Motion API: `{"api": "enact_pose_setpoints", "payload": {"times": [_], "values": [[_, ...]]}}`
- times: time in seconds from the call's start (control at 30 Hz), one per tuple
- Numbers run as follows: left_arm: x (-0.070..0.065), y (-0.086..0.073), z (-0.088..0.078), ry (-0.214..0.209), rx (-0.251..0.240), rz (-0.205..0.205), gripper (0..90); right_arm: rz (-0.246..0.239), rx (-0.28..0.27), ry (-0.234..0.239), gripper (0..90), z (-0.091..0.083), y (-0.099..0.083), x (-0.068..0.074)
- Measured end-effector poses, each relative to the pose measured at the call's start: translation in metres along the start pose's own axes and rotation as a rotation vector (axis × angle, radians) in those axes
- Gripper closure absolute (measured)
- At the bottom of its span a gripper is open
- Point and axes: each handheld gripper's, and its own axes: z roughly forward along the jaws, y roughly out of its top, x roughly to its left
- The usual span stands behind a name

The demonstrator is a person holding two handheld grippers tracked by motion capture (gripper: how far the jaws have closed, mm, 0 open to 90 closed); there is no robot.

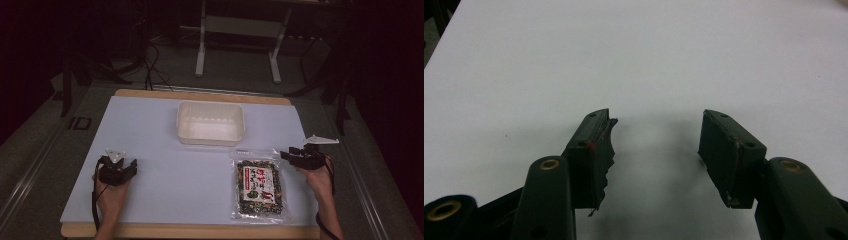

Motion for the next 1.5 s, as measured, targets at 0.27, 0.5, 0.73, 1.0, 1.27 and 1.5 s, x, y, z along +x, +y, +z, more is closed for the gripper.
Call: {"api": "enact_pose_setpoints", "payload": {"times": [0.27, 0.5, 0.73, 1.0, 1.27, 1.5], "values": [[0.000, 0.000, 0.001, 0.001, 0.003, 0.003, 45.8, 0.003, 0.002, 0.031, 46.9, 0.014, 0.016, -0.001], [0.000, 0.000, 0.001, 0.001, 0.005, 0.001, 45.6, 0.017, 0.014, 0.055, 45.7, 0.027, 0.022, -0.004], [0.000, 0.000, 0.001, 0.002, 0.006, -0.001, 45.4, 0.039, 0.038, 0.087, 45.5, 0.037, 0.016, -0.008], [0.000, 0.000, 0.001, 0.003, 0.010, -0.001, 45.2, 0.033, 0.069, 0.114, 49.6, 0.040, 0.013, -0.009], [0.000, 0.000, 0.001, 0.004, 0.013, 0.000, 44.8, -0.001, 0.076, 0.154, 57.6, 0.034, 0.011, -0.008], [0.000, 0.000, 0.002, 0.007, 0.013, -0.003, 44.3, -0.029, 0.076, 0.171, 60.8, 0.026, 0.007, -0.008]]}}
